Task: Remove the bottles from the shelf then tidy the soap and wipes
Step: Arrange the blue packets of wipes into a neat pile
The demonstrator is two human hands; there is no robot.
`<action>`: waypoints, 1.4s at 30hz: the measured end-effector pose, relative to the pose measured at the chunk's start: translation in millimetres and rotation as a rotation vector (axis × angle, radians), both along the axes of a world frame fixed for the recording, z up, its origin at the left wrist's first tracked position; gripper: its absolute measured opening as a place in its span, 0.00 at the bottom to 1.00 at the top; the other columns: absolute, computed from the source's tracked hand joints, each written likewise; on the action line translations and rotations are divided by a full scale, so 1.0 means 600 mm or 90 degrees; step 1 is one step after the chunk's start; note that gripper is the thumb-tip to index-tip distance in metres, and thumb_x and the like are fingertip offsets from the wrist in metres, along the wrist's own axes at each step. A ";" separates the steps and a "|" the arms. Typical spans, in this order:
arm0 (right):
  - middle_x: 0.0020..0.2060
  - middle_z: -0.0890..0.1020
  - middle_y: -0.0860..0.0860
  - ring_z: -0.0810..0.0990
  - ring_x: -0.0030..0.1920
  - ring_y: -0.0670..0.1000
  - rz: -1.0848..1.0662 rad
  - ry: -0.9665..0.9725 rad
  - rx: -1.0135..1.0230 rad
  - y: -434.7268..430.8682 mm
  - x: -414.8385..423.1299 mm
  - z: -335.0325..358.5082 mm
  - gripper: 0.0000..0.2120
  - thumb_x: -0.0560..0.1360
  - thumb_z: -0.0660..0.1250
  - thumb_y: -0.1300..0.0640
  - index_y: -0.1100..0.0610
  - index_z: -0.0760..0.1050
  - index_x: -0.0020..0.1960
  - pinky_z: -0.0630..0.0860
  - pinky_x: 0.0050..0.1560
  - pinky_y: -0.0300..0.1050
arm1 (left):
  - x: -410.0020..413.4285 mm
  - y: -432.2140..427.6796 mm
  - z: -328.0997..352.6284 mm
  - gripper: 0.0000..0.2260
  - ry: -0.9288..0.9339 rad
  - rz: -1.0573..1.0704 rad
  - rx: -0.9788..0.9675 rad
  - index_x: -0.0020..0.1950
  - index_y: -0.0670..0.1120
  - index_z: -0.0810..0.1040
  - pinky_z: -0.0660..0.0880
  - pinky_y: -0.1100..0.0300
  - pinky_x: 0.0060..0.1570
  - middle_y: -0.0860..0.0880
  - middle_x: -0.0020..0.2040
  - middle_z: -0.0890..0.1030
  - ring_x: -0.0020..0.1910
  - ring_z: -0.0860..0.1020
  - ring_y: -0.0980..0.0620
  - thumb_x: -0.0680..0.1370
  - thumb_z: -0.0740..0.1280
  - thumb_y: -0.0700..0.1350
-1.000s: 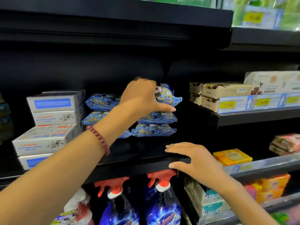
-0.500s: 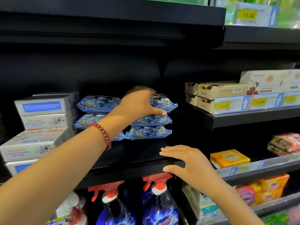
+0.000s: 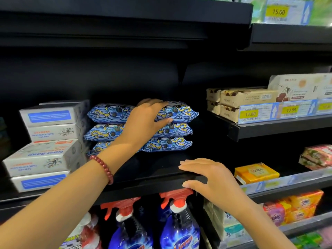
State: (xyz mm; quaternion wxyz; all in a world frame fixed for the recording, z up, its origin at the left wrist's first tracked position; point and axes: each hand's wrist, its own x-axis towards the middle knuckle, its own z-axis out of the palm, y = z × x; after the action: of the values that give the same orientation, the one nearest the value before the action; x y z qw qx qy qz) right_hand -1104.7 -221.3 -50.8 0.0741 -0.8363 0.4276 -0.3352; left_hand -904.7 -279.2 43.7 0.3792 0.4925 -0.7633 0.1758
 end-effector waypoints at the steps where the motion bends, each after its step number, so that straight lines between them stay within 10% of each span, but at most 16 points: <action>1: 0.61 0.74 0.35 0.67 0.65 0.34 0.000 0.002 -0.001 0.000 0.000 0.000 0.21 0.71 0.71 0.49 0.43 0.74 0.63 0.61 0.66 0.31 | -0.002 0.000 -0.002 0.24 0.001 0.005 0.000 0.68 0.43 0.73 0.68 0.56 0.63 0.45 0.64 0.77 0.65 0.73 0.46 0.75 0.70 0.51; 7: 0.60 0.74 0.33 0.67 0.64 0.33 -0.002 0.013 -0.007 -0.001 -0.001 0.001 0.20 0.71 0.71 0.48 0.41 0.74 0.62 0.60 0.65 0.27 | 0.007 0.038 -0.015 0.30 0.005 0.071 0.025 0.75 0.48 0.62 0.58 0.60 0.68 0.52 0.74 0.64 0.73 0.59 0.52 0.77 0.64 0.58; 20: 0.57 0.77 0.40 0.71 0.60 0.37 0.084 -0.109 -0.136 -0.016 0.133 0.119 0.20 0.71 0.72 0.50 0.52 0.77 0.61 0.63 0.60 0.24 | 0.145 0.206 -0.165 0.19 0.100 0.130 0.027 0.43 0.53 0.84 0.73 0.67 0.39 0.59 0.43 0.84 0.43 0.80 0.59 0.71 0.60 0.64; 29: 0.62 0.74 0.56 0.73 0.61 0.57 -0.059 0.227 -0.224 -0.097 0.299 0.196 0.30 0.74 0.66 0.44 0.60 0.63 0.69 0.73 0.57 0.50 | 0.153 0.205 -0.170 0.20 0.133 0.114 0.040 0.42 0.55 0.84 0.72 0.70 0.39 0.60 0.42 0.84 0.42 0.81 0.61 0.68 0.61 0.67; 42: 0.56 0.76 0.53 0.70 0.59 0.54 -0.048 0.114 -0.284 -0.078 0.310 0.173 0.28 0.71 0.71 0.47 0.59 0.69 0.66 0.64 0.48 0.41 | 0.147 0.205 -0.170 0.20 0.138 0.100 0.024 0.42 0.53 0.85 0.76 0.66 0.37 0.58 0.40 0.84 0.41 0.82 0.59 0.68 0.62 0.65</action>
State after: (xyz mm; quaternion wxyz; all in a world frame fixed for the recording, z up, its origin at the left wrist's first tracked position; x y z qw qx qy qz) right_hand -918.5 -268.3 53.0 -0.1633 -0.8416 0.3790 -0.3484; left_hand -816.4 -156.3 -58.2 0.4354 0.5739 -0.6801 0.1361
